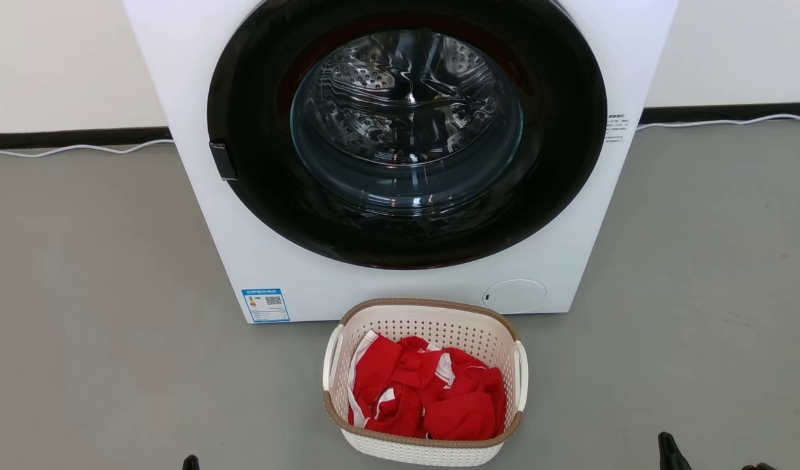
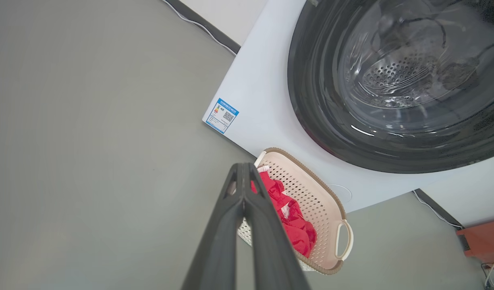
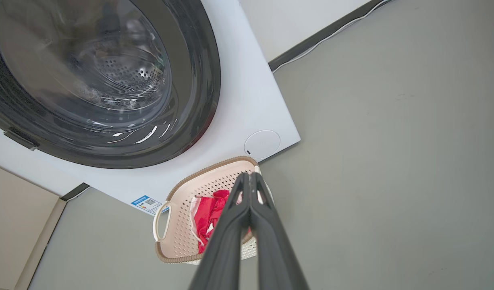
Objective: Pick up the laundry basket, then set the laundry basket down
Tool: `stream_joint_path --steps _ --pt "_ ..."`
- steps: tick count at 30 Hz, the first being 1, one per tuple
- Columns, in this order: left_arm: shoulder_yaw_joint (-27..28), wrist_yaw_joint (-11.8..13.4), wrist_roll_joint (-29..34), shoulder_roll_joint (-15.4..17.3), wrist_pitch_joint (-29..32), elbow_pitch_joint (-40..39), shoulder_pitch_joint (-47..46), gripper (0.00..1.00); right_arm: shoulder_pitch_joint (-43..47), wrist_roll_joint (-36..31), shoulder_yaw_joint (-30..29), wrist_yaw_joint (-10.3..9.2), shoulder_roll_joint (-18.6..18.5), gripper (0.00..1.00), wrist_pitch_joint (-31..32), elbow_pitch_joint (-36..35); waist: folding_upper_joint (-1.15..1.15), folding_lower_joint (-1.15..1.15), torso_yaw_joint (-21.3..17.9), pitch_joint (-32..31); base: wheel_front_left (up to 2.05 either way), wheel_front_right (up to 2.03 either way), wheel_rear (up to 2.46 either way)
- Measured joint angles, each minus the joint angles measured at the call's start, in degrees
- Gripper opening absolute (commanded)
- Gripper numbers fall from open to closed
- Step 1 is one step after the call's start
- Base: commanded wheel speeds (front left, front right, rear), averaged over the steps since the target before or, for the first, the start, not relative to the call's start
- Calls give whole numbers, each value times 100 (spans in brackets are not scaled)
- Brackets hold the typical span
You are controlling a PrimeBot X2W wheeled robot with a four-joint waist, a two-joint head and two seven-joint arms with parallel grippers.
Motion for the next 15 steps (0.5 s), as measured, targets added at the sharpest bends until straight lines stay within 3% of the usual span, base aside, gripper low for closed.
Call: stream_joint_path --steps 15 --pt "127 -86 -833 5 245 -74 -133 0 -131 943 -113 0 -8 0 238 -98 0 0 -5 30 0 0 0"
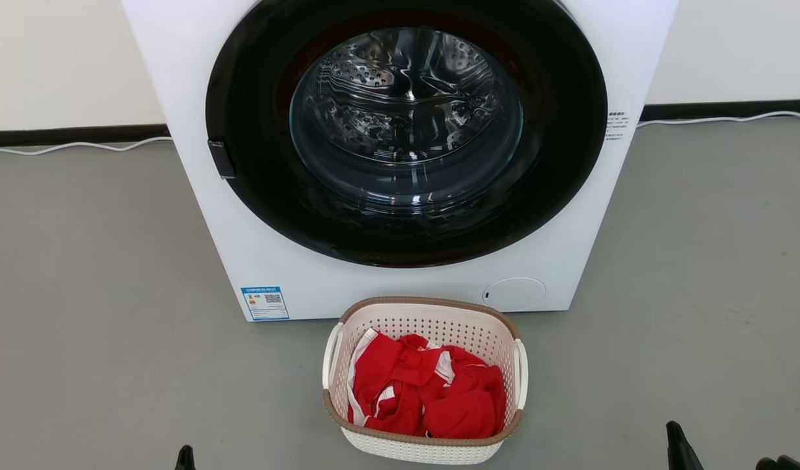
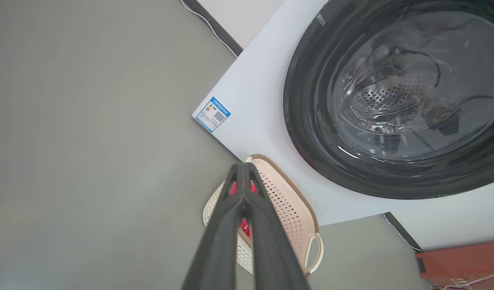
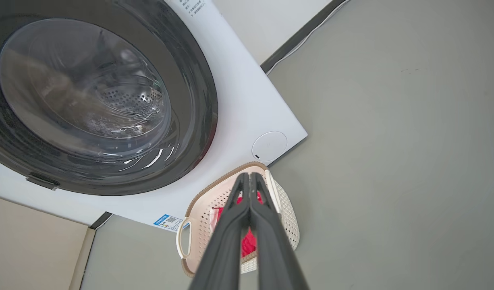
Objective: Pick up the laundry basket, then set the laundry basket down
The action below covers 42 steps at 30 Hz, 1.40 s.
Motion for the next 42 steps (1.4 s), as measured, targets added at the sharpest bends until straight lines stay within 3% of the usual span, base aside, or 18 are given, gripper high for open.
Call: stream_joint_path --steps 42 --pt "388 -210 -2375 20 704 -186 -355 0 -349 2778 -271 -19 -38 0 671 -307 0 0 -15 88 0 0 0"
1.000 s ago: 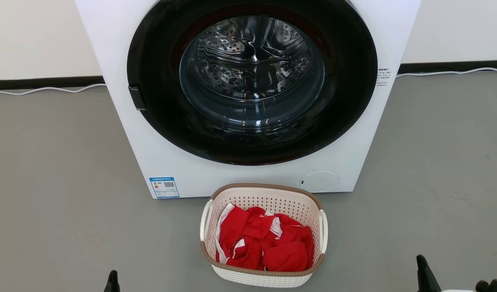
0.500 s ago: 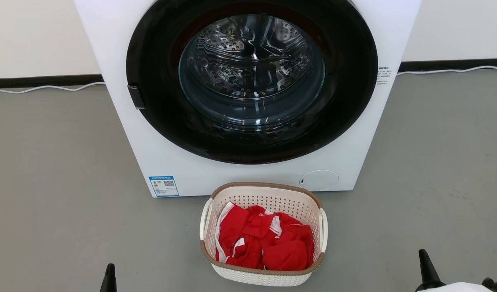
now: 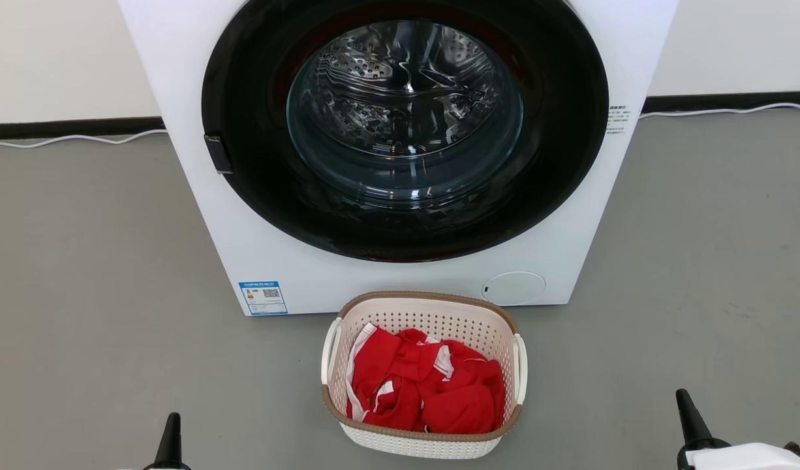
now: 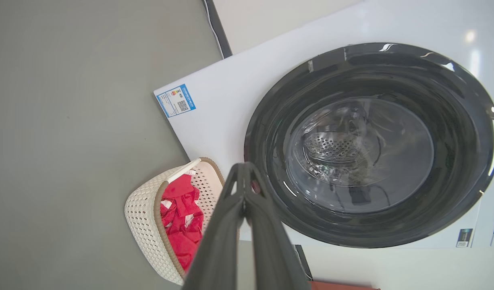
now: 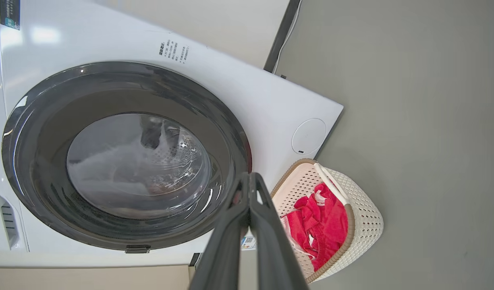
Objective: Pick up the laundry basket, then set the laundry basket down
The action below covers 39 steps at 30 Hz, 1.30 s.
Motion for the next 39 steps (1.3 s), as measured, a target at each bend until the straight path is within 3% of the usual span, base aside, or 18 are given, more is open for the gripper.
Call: stream_joint_path --steps 29,39 --pt "274 -170 -1720 13 460 -149 -308 0 -232 2001 -212 -3 -34 0 497 -194 0 0 -10 62 0 0 0" --pt "278 -171 -1750 14 460 -165 -350 0 -234 2027 -227 -3 -34 0 497 -207 0 0 -10 62 0 0 0"
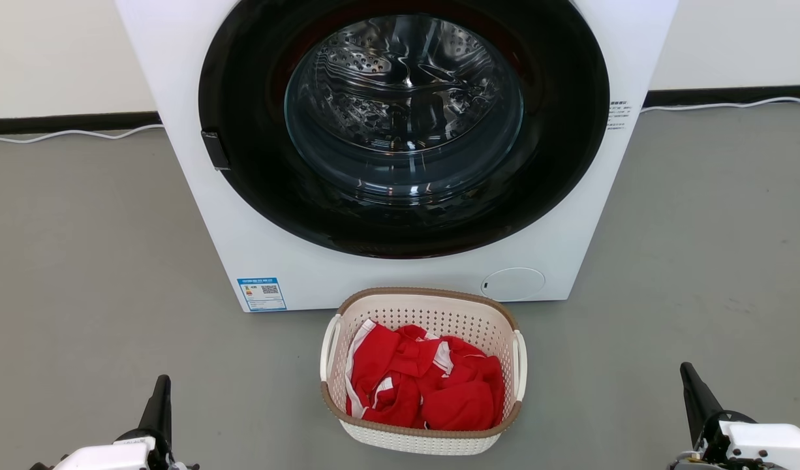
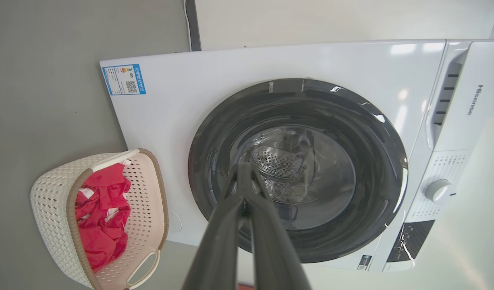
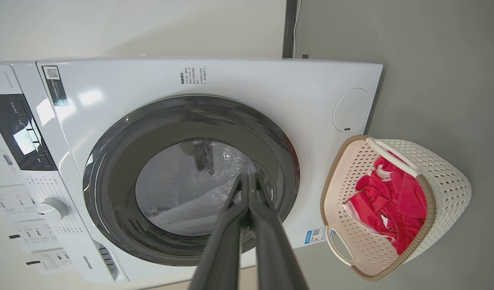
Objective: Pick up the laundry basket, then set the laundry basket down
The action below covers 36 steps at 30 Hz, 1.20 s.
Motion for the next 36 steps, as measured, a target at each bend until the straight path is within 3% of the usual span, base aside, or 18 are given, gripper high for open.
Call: stream_joint_path --steps 36 --pt "1 0 0 0 0 0 0 0 -1 0 -1 0 0 0 0 -2 0 0 0 0 0 0 0"
